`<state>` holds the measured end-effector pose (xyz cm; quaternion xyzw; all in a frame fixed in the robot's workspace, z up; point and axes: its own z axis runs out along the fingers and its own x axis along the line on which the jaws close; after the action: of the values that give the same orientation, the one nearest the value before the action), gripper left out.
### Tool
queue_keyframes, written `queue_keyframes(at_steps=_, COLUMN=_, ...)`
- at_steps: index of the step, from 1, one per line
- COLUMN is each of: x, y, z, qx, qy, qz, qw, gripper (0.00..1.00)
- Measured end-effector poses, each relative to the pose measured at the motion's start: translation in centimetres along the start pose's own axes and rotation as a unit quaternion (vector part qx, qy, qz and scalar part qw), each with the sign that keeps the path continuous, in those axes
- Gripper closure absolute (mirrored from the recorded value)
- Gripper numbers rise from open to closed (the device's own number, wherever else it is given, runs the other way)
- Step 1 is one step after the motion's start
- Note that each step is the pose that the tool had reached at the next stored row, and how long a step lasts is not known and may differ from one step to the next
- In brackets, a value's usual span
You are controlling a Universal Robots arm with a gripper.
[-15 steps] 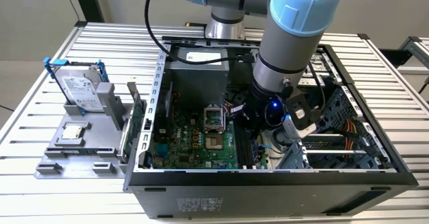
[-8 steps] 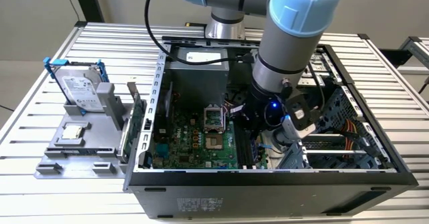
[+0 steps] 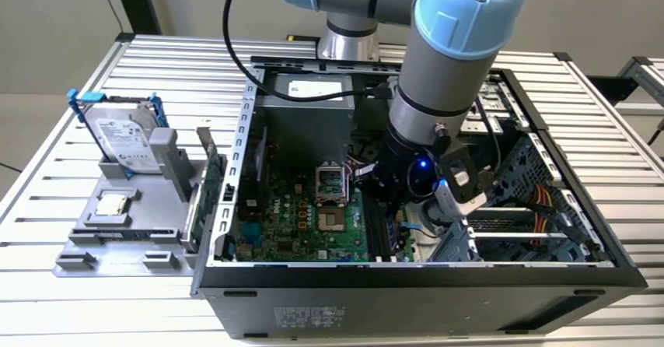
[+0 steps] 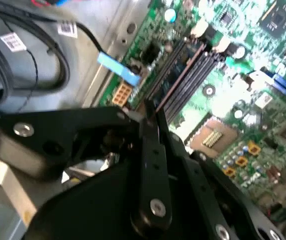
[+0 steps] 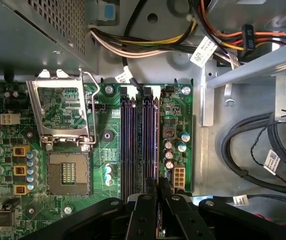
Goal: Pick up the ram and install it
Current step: 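Insert the ram into the slot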
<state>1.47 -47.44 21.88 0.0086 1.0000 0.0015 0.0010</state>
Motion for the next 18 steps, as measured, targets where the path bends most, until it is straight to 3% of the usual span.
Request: queue_keyframes(at_steps=18, x=0.01, y=-0.01, z=0.10, qx=0.0002, qy=0.0003, qz=0.000, qw=1.0000, gripper=1.00)
